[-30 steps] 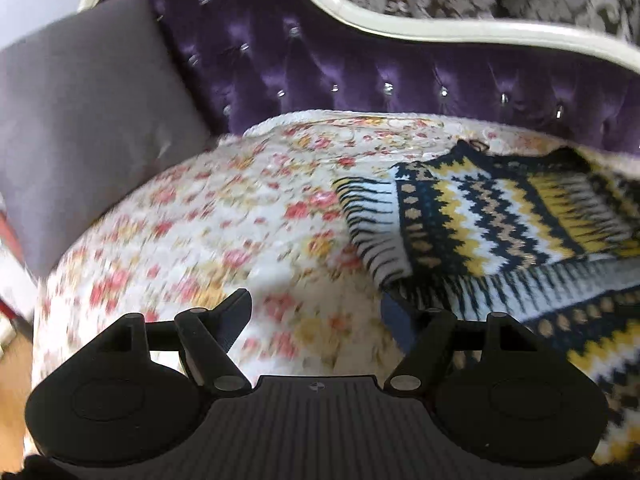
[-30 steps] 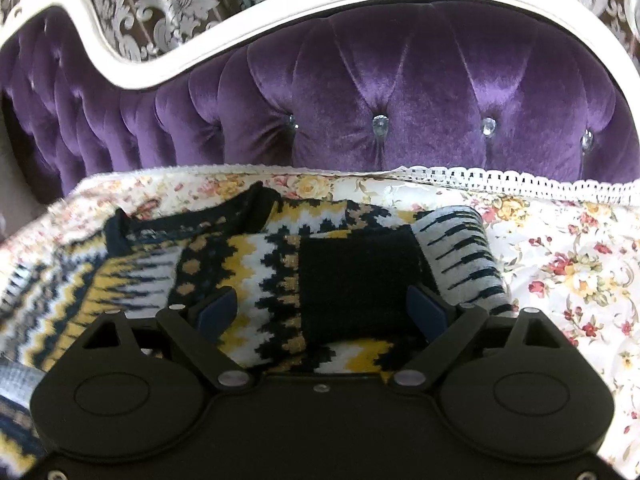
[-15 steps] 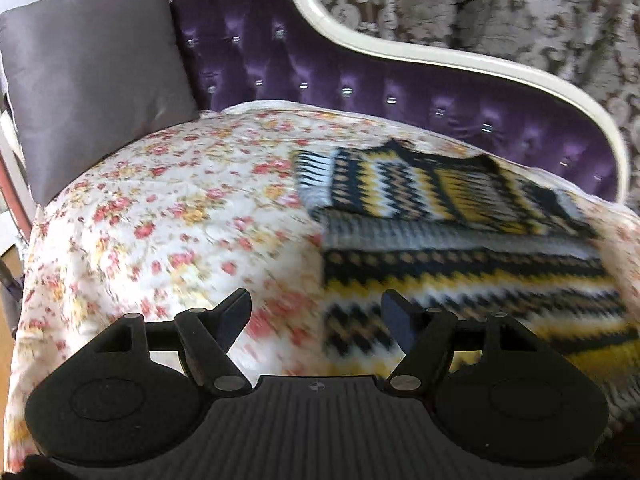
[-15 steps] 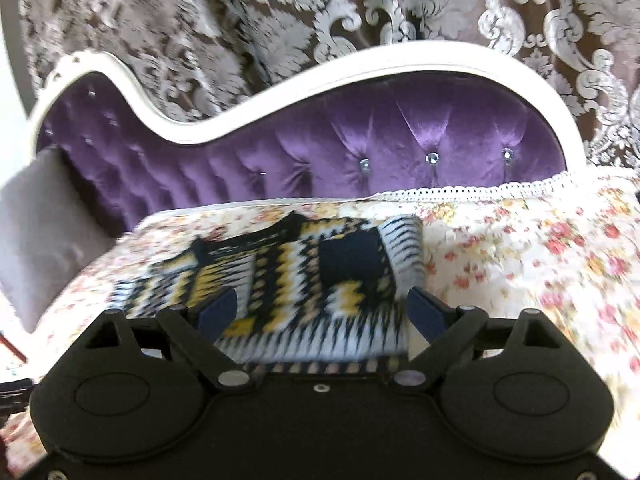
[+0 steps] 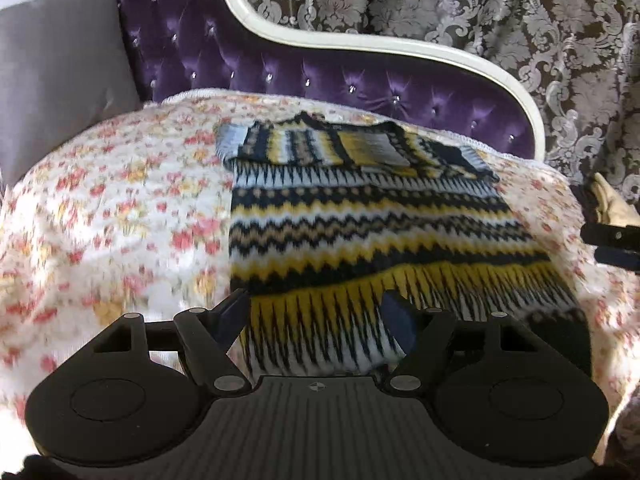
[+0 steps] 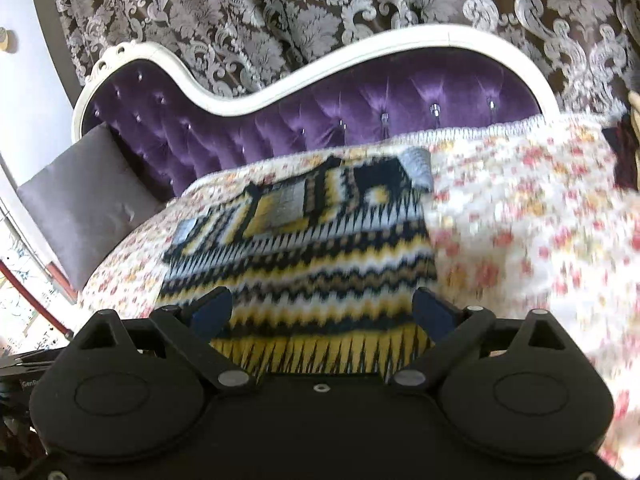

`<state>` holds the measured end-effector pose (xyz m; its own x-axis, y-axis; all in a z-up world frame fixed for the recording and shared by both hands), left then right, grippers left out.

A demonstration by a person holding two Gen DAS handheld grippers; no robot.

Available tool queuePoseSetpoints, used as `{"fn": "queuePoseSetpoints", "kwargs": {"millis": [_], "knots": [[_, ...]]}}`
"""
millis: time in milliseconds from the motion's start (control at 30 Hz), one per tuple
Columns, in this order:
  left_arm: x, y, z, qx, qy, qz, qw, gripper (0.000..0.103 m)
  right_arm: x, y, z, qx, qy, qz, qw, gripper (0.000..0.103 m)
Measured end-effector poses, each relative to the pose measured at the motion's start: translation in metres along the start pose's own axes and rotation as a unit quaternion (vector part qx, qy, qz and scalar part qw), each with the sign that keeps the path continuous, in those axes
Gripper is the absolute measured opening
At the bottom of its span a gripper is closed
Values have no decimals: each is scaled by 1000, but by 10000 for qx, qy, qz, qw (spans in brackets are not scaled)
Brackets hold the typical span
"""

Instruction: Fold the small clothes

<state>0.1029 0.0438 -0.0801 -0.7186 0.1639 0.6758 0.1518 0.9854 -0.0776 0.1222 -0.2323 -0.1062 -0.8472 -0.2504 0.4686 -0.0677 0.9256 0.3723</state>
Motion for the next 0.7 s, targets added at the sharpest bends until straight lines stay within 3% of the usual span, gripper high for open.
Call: {"fn": "queuePoseSetpoints", "kwargs": {"millis": [367, 700], "knots": [[0, 11, 50, 532, 314, 103, 9980, 70, 11, -15, 45, -311, 89, 244, 9992, 98], [-17, 6, 67, 489, 780, 174, 9956, 70, 0, -27, 65, -338, 445, 382, 9977, 98]]}}
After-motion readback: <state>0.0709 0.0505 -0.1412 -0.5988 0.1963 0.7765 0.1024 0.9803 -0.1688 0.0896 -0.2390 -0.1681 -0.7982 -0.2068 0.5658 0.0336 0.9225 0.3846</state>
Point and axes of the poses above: each gripper's, at about its wrist camera, not at the fingertips, and x roughly against the way its jaws point, y to its left, z to its underside, the point moved 7 cm from there along -x, roughly the way its jaws point, and after that the axes turned 3 degrees about -x, right-handed, at the moved point
